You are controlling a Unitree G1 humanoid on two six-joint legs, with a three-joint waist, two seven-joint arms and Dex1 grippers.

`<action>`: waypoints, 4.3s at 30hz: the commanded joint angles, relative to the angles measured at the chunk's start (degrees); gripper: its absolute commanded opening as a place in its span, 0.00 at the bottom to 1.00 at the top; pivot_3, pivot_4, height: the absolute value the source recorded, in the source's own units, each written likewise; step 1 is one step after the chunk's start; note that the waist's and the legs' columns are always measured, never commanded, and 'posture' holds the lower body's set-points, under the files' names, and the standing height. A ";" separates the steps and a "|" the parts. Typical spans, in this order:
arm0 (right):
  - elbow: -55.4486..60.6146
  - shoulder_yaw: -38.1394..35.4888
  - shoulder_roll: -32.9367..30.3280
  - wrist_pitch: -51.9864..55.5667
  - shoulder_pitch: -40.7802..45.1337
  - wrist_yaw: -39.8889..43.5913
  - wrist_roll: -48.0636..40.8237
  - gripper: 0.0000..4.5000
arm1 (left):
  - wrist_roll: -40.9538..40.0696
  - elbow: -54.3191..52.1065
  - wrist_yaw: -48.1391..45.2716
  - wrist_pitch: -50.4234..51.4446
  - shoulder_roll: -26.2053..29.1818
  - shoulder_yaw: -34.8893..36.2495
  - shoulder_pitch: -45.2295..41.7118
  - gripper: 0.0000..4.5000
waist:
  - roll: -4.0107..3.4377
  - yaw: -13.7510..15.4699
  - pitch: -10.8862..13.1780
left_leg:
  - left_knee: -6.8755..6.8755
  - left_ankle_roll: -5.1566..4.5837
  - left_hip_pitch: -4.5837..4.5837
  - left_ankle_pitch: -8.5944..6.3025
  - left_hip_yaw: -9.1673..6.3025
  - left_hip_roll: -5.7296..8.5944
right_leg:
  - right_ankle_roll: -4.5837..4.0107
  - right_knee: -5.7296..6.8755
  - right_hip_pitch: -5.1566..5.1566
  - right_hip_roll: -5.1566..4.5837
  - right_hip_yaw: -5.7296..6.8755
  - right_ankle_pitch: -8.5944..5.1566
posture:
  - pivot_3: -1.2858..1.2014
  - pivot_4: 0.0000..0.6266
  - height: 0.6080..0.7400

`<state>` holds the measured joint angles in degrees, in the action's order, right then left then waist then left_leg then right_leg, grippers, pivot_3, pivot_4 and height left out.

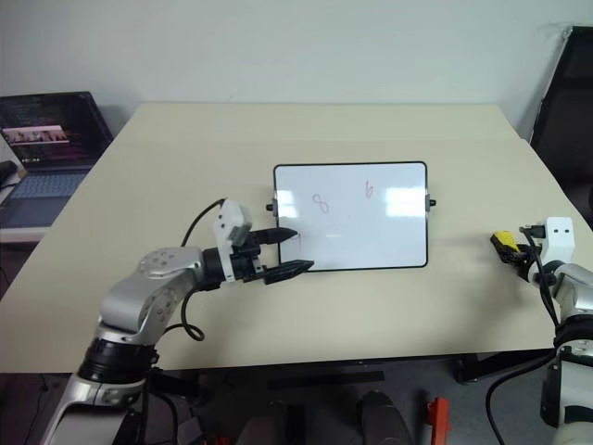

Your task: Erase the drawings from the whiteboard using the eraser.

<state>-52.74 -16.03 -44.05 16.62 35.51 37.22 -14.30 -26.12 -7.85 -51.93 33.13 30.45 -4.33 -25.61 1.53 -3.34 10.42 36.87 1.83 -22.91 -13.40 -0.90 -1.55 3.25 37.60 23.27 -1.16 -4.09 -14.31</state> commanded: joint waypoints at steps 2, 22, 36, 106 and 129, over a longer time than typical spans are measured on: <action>1.60 -2.90 0.47 -0.61 0.51 -0.50 -2.07 0.22 | -3.00 -4.16 -0.82 0.62 0.02 1.63 -0.89 1.00 | 0.00 0.02 0.00 | 0.00 0.00 -0.01 0.00 0.00 0.00 | 0.00 0.00 0.00 0.00 0.00 0.00 | 0.52 0.24 1.00; 58.97 7.36 4.38 17.99 -4.17 1.75 -10.62 0.22 | -3.22 -5.49 0.84 0.77 3.17 4.07 0.93 1.00 | -0.14 -0.45 0.08 | -0.02 0.00 0.02 0.00 -0.08 -0.09 | 0.18 0.08 0.05 0.09 0.01 -0.15 | 0.52 0.24 1.00; 61.02 37.38 19.76 -0.95 -3.71 -1.35 10.54 0.22 | 0.06 -5.03 -1.95 -2.83 12.91 8.01 15.30 1.00 | -0.07 0.76 0.09 | -0.01 0.14 -0.10 -0.09 -0.16 -0.10 | -0.16 0.08 0.16 0.00 0.16 -0.15 | 0.52 0.24 1.00; 68.49 19.53 10.24 16.54 -0.93 19.00 0.81 0.22 | -0.71 -3.60 -1.09 -3.37 10.13 9.21 7.24 1.00 | 0.09 1.59 0.12 | -0.01 0.26 -0.11 0.13 -0.49 -0.11 | -0.34 0.31 0.15 0.04 0.47 -0.13 | 0.52 0.24 1.00; 57.19 8.30 -15.26 8.78 -8.25 25.34 1.02 0.22 | 1.17 -2.47 -2.97 -3.92 13.83 7.47 -2.66 1.00 | 0.12 0.84 0.17 | -0.12 0.21 -0.10 -0.16 -0.37 -0.11 | -0.34 0.18 0.13 0.03 0.42 -0.48 | 0.52 0.24 1.00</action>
<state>3.16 -6.76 -58.97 26.53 26.81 62.52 -12.59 -25.03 -8.64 -55.07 29.63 44.08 2.65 -27.28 1.64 -2.49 10.59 36.75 2.04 -23.00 -13.56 -1.25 -1.66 2.92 37.78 23.40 -1.14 -3.68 -14.79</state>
